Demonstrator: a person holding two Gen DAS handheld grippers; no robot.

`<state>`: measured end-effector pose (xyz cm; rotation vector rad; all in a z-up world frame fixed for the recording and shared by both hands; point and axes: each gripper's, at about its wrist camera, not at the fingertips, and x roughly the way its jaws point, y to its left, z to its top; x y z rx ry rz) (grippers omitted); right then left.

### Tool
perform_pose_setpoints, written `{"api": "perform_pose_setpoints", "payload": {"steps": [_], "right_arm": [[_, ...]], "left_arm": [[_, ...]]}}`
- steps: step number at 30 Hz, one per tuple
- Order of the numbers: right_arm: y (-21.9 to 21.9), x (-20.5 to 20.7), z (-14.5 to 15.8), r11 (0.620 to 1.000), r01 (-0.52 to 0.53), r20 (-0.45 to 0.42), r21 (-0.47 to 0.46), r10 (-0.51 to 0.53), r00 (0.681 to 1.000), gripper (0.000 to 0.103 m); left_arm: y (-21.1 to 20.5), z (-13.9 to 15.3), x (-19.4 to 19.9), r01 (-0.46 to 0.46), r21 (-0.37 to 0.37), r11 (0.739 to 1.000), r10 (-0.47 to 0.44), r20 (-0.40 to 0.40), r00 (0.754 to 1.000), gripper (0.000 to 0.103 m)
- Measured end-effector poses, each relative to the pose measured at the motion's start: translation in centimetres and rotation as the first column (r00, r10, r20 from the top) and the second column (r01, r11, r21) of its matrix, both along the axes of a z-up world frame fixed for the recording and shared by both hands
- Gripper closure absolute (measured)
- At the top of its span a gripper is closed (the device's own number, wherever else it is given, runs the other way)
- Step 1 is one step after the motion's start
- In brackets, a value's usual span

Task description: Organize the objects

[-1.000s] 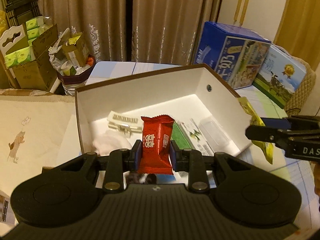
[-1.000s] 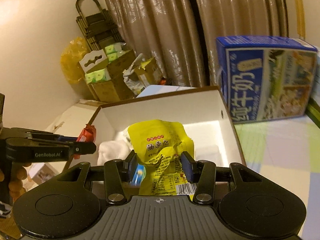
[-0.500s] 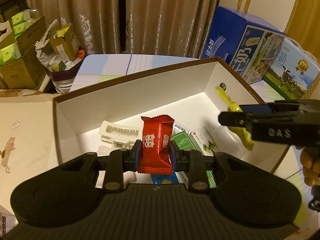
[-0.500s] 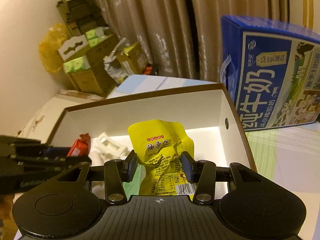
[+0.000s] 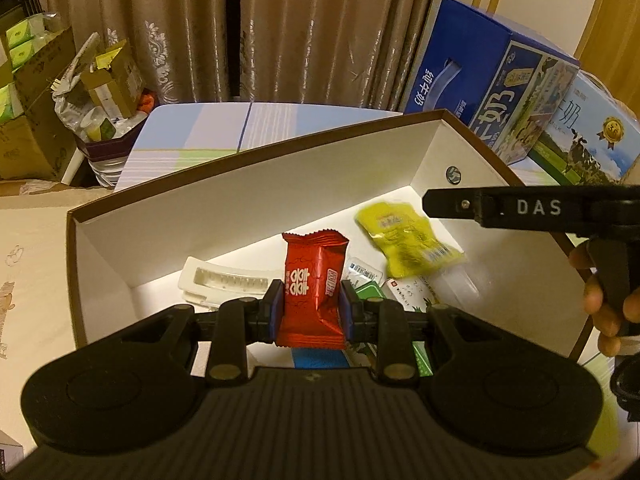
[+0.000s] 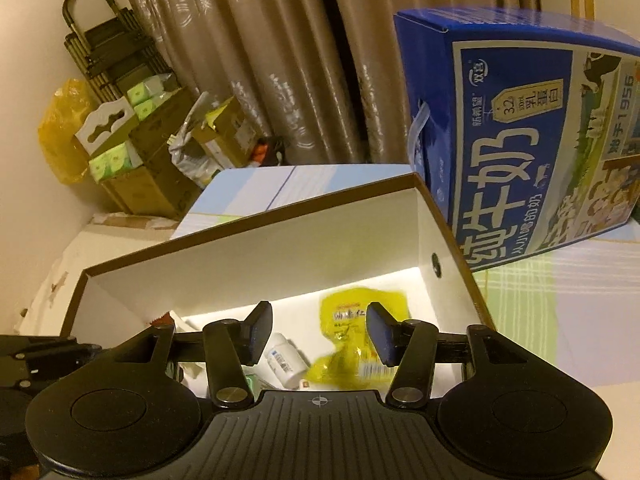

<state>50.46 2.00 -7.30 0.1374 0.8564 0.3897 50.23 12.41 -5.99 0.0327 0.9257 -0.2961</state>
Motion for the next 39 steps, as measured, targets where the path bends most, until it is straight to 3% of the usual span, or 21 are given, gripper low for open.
{"api": "perform_pose_setpoints", "payload": {"steps": [13,15,20,25,32,39], "right_arm": [[-0.6,-2.0,-0.5,0.997,-0.029,-0.049,-0.068,0.025,0.998,0.053],[-0.5,-2.3,-0.3,0.997,-0.027,-0.050,-0.072,0.024,0.998,0.053],[-0.4,-3.5,0.3,0.997,-0.029,-0.049,-0.069,0.026,0.998,0.053],[-0.4,-5.4,1.0,0.998,-0.032,-0.047,-0.049,0.029,0.998,0.038],[-0.4,-8.5,2.2,0.999,-0.023,-0.033,-0.034,0.021,0.999,0.035],[-0.4,-11.7,3.6,0.998,-0.009,0.004,-0.064,0.009,1.000,0.035]], "left_arm": [[-1.3,-1.0,1.9,0.022,-0.003,1.000,-0.022,-0.002,1.000,0.079],[-1.4,-1.0,2.4,0.021,-0.010,1.000,-0.020,0.012,1.000,0.073],[-1.2,-0.5,2.5,0.016,-0.010,1.000,-0.016,0.039,0.999,0.040],[-0.1,0.5,1.0,-0.008,-0.032,0.999,0.009,0.033,0.999,0.020],[1.2,2.3,-2.4,-0.025,-0.037,0.999,0.027,0.055,0.998,0.006],[2.5,4.8,-6.5,-0.057,-0.048,0.997,0.063,0.128,0.990,0.001]]}}
